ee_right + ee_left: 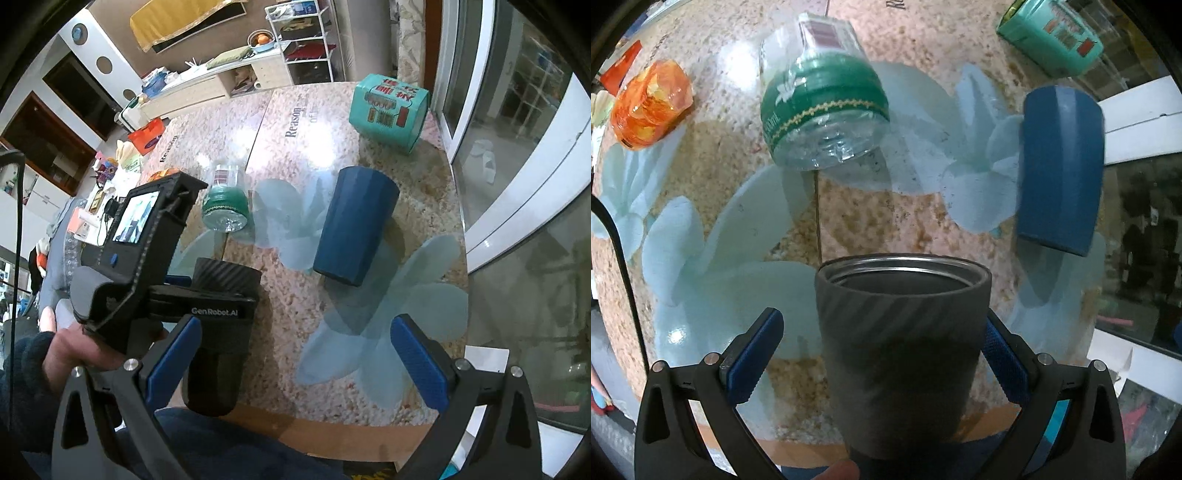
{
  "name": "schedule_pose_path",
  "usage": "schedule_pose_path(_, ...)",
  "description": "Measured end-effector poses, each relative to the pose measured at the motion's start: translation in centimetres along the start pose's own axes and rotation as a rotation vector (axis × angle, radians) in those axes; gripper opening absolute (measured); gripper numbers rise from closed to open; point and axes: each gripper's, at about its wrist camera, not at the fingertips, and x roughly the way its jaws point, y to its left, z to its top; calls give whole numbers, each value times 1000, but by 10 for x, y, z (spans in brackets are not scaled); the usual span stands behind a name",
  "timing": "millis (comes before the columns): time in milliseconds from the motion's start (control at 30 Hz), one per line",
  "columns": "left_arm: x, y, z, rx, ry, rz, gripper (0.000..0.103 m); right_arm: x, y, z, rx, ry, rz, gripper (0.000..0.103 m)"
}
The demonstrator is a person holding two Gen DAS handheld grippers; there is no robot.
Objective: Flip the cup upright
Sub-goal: 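Grasp the tumbler's base with the left gripper while the right gripper releases it, then rotate the tumbler open end up with the left gripper and lower it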
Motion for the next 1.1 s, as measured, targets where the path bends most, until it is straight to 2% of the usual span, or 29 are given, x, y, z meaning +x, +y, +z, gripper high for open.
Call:
schedule_pose_path(100, 4, 2, 3, -20, -5, -19, 101, 3, -2, 0, -3, 12, 11, 103)
schedule_pose_path(233, 9, 5, 0, -35, 6, -74, 82, 6, -4, 1, 0, 26, 26, 103)
schedule_pose_path(267, 10, 7, 0, -46, 12, -90, 81, 8, -6, 2, 0, 28, 27, 103)
schedule_pose_path(333, 10, 8, -1, -58, 12, -88, 81, 7, -6, 2, 1, 26, 30, 103)
schedule_pose_path(633, 0, -4, -9, 12, -43, -97, 80, 1, -9, 3, 39, -10, 51, 103)
schedule_pose_path(833, -48, -10, -36, 128, -184, -100, 80, -21, -2, 2, 27, -91, 103, 103)
schedule_pose_path(933, -72, -11, -54, 173, -290, -104, 80, -26, 1, -1, 19, -110, 101, 103)
schedule_pose_path(1000, -88, -13, -70, 227, -386, -104, 80, -28, 3, -4, 10, -117, 91, 103)
schedule_pose_path(1100, -108, -15, -87, 301, -484, -94, 80, -28, 2, -10, 5, -116, 102, 103)
